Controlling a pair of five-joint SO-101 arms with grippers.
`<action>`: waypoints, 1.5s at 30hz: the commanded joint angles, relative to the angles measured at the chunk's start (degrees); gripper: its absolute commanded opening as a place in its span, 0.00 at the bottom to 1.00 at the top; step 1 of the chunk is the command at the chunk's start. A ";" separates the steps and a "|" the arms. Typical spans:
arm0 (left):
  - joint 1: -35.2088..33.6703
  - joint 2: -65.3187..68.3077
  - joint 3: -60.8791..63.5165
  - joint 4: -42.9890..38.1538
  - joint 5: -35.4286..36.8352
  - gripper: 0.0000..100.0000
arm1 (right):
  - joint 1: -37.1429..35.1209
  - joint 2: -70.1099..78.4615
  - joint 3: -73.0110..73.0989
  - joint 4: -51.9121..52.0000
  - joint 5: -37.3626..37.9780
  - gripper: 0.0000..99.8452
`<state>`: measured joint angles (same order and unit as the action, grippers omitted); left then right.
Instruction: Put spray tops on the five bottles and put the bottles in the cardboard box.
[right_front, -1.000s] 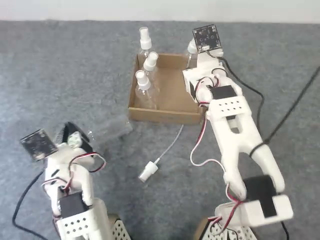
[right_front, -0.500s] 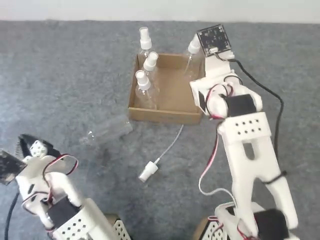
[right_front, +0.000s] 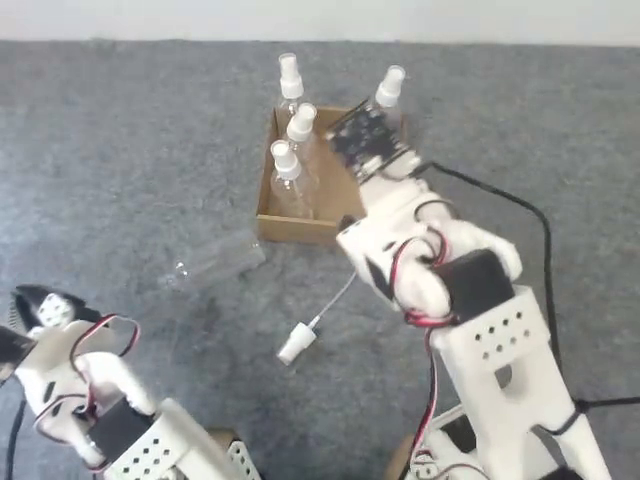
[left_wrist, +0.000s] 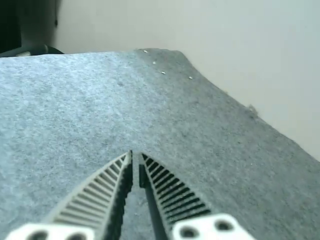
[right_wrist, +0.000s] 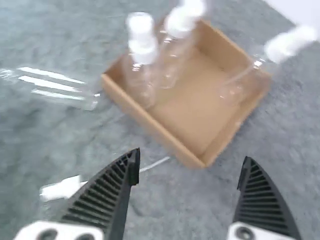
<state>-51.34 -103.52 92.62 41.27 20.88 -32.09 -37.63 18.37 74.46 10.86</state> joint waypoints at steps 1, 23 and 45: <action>-5.36 -1.05 0.22 -5.36 -0.53 0.02 | -5.23 -2.51 -2.64 0.66 1.05 0.27; -6.15 -0.88 3.91 -12.92 -0.53 0.02 | -15.60 -10.95 1.67 4.53 8.09 0.27; -13.54 -0.97 3.91 -12.92 -0.62 0.02 | -27.91 5.85 1.49 -5.32 26.73 0.27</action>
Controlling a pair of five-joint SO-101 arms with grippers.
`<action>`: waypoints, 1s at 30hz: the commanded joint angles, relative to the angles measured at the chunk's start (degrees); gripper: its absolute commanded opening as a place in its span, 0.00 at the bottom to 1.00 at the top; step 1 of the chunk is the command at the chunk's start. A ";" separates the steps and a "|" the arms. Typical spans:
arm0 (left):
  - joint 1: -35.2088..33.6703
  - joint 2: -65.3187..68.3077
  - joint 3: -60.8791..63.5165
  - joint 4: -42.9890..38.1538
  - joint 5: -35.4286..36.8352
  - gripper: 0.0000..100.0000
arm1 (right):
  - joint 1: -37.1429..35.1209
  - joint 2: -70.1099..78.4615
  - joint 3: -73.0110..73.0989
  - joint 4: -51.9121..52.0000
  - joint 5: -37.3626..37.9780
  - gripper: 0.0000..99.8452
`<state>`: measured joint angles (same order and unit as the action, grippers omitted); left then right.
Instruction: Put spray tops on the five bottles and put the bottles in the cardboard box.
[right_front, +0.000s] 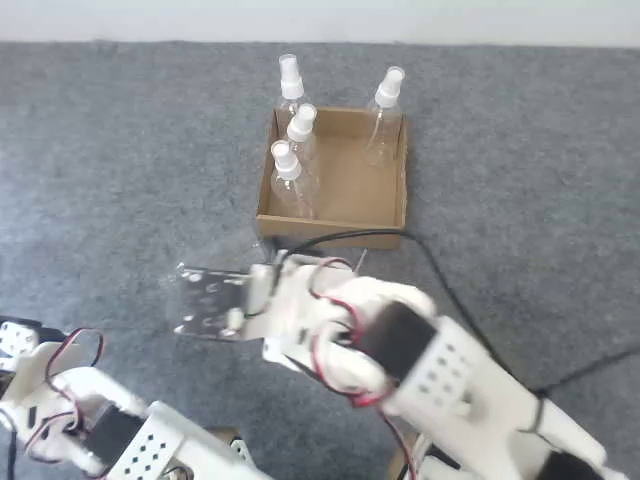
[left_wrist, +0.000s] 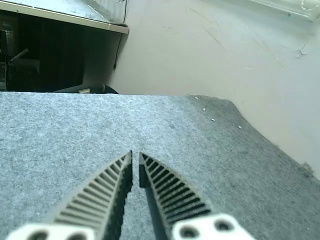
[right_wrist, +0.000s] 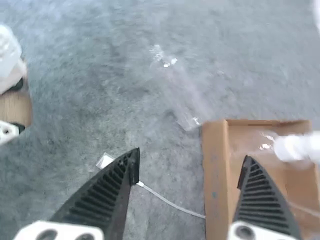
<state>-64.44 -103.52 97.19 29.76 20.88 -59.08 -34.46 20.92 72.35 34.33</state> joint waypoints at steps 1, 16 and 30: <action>-0.44 -0.88 -0.66 -1.41 -0.62 0.02 | -0.92 3.91 -1.05 -4.44 4.40 0.27; -0.44 -0.88 -0.66 -1.41 -0.62 0.02 | -1.80 26.15 -4.57 -19.30 14.33 0.35; -0.44 -0.88 -0.66 -1.41 -0.62 0.02 | 0.40 54.46 -28.13 -18.86 17.76 0.35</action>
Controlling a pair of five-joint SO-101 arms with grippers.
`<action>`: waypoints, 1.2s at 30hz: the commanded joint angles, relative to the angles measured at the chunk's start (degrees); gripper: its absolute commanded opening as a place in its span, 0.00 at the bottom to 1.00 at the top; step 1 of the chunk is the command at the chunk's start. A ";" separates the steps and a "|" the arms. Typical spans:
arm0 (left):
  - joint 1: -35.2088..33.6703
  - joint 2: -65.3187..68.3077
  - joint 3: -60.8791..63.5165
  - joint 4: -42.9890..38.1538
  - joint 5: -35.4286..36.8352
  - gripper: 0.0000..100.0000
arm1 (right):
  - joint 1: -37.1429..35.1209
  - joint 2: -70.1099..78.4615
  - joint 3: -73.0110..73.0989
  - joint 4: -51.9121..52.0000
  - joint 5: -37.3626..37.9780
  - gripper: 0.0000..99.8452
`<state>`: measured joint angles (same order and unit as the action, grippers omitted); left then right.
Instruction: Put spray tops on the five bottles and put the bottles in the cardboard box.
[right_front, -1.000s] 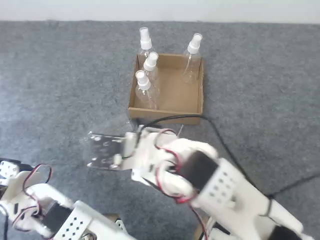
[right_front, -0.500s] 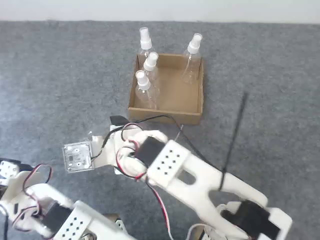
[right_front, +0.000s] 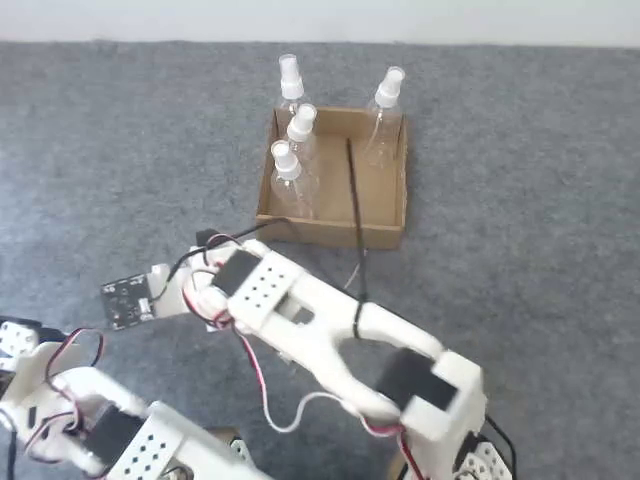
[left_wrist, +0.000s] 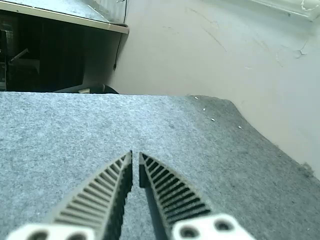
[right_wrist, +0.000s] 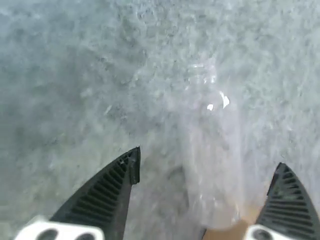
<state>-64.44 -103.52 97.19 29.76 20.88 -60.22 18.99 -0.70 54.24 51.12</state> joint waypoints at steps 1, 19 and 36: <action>-0.44 -0.88 -0.66 -1.41 -0.62 0.02 | 1.63 2.42 -7.65 -0.75 0.97 0.35; -0.44 -0.88 -0.66 -1.41 -0.62 0.02 | 4.00 14.81 -16.88 -0.75 0.97 0.18; -0.44 -0.88 -0.66 -1.41 -0.62 0.02 | 4.00 14.73 -28.75 14.11 -2.81 0.04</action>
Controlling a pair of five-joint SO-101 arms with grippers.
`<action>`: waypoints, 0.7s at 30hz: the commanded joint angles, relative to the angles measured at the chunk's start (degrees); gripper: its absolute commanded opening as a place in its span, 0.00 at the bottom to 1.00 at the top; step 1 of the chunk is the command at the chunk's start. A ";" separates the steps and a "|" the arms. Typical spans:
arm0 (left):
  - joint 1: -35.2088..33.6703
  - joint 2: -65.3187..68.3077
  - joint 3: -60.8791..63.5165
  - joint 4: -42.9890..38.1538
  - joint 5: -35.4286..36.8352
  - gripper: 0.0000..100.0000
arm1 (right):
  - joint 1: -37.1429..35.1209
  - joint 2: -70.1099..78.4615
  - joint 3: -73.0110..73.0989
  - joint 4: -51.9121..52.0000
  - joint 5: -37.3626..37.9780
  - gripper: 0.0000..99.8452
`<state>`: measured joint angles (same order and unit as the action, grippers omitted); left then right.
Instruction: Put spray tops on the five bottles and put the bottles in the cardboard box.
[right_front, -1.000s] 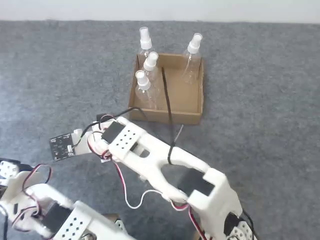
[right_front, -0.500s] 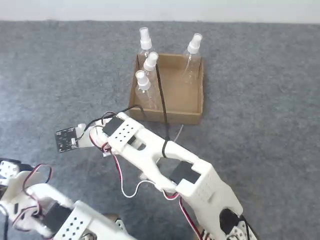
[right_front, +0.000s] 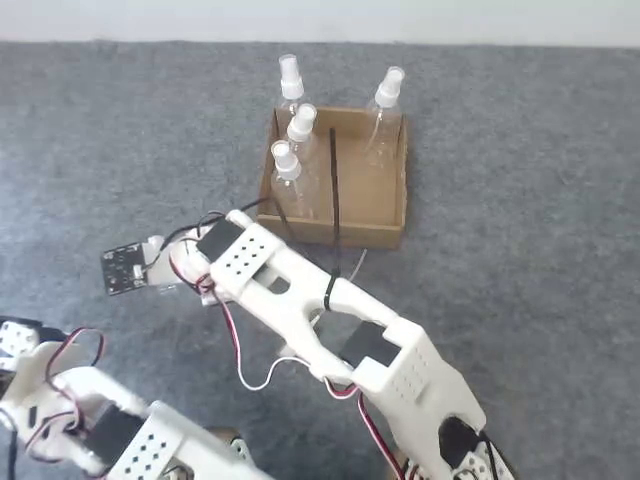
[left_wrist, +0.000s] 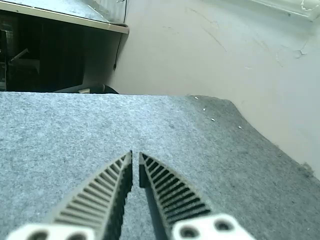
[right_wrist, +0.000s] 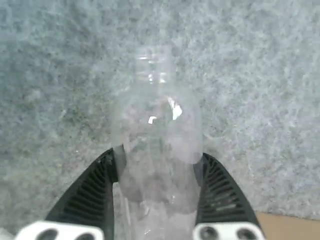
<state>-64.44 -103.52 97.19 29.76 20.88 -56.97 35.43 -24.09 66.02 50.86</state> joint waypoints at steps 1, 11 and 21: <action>-0.44 -0.88 -0.66 -1.41 -0.62 0.02 | 0.75 -1.71 -5.98 2.95 -3.96 0.04; -0.44 -0.79 -0.66 -1.41 -0.62 0.02 | 1.80 -1.71 -20.75 15.69 -11.08 0.04; -0.44 -0.79 -0.66 -1.41 -0.62 0.02 | 2.68 -1.27 -38.68 35.03 -11.87 0.04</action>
<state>-64.44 -103.52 97.19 29.76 20.88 -56.00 35.43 -56.18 96.97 39.60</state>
